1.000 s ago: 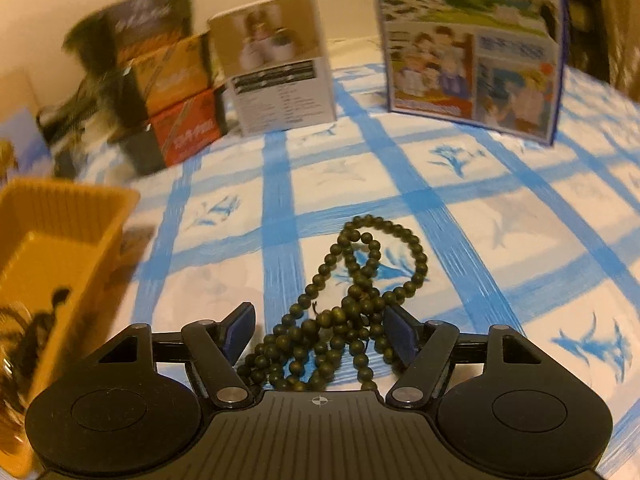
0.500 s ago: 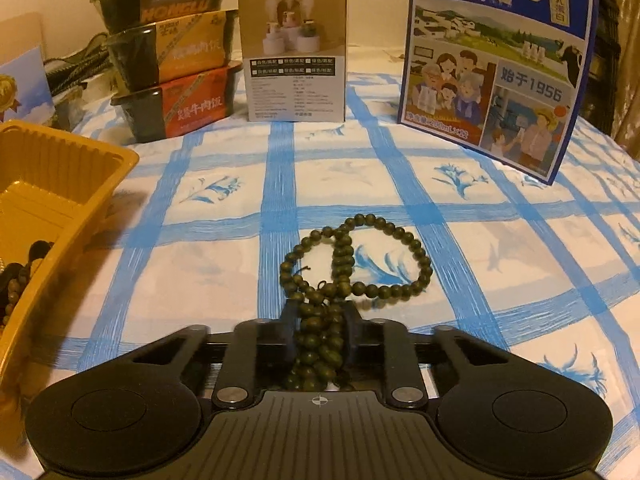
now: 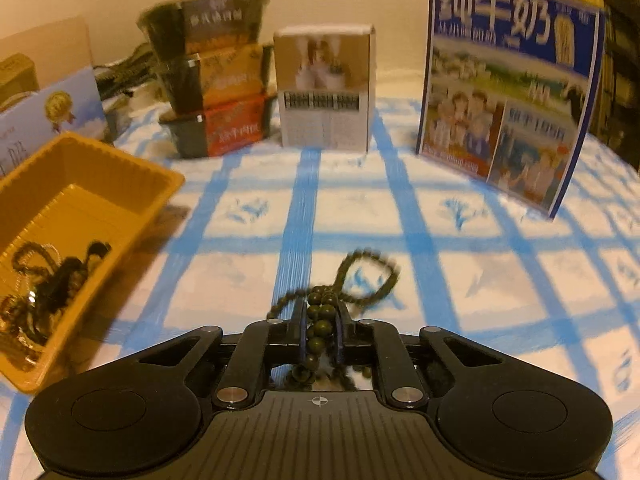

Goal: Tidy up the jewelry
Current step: 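Grasp the green bead necklace with the right tool, then lift the green necklace high with the right tool so it hangs free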

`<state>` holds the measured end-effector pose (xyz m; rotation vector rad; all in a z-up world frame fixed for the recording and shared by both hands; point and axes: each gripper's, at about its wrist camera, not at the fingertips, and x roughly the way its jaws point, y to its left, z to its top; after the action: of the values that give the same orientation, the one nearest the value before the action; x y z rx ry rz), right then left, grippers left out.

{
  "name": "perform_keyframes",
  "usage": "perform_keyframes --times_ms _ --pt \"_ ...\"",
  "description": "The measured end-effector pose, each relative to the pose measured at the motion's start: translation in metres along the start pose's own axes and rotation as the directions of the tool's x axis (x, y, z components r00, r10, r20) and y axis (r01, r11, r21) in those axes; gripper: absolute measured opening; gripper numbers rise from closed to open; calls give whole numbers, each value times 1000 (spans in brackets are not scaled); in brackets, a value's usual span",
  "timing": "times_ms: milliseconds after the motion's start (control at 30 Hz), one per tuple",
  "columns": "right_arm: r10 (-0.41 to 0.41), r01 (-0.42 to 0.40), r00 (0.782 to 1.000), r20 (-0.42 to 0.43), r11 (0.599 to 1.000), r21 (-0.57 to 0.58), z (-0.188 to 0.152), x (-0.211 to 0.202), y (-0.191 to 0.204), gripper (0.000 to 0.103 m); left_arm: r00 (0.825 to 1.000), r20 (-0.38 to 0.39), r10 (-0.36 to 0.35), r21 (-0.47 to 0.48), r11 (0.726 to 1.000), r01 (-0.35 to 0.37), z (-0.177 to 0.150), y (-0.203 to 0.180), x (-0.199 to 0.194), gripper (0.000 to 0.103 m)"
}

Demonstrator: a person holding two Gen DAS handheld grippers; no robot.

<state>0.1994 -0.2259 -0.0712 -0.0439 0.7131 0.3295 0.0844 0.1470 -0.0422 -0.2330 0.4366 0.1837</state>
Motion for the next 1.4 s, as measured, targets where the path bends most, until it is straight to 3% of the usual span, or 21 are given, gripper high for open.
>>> perform_keyframes --times_ms 200,800,1100,1400 --pt "29 -27 996 79 999 -30 31 -34 -6 7 1000 0 -1 0 1000 1 1 -1 0 6" --pt "113 -87 965 235 989 -119 101 -113 5 7 1000 2 -4 2 1000 4 1 -2 0 6" --pt "152 -102 961 229 972 -213 141 -141 20 7 1000 2 -7 4 1000 7 4 -3 0 6" --pt "162 -94 961 224 953 -288 201 -177 28 7 1000 3 -8 5 1000 8 4 -2 0 6"
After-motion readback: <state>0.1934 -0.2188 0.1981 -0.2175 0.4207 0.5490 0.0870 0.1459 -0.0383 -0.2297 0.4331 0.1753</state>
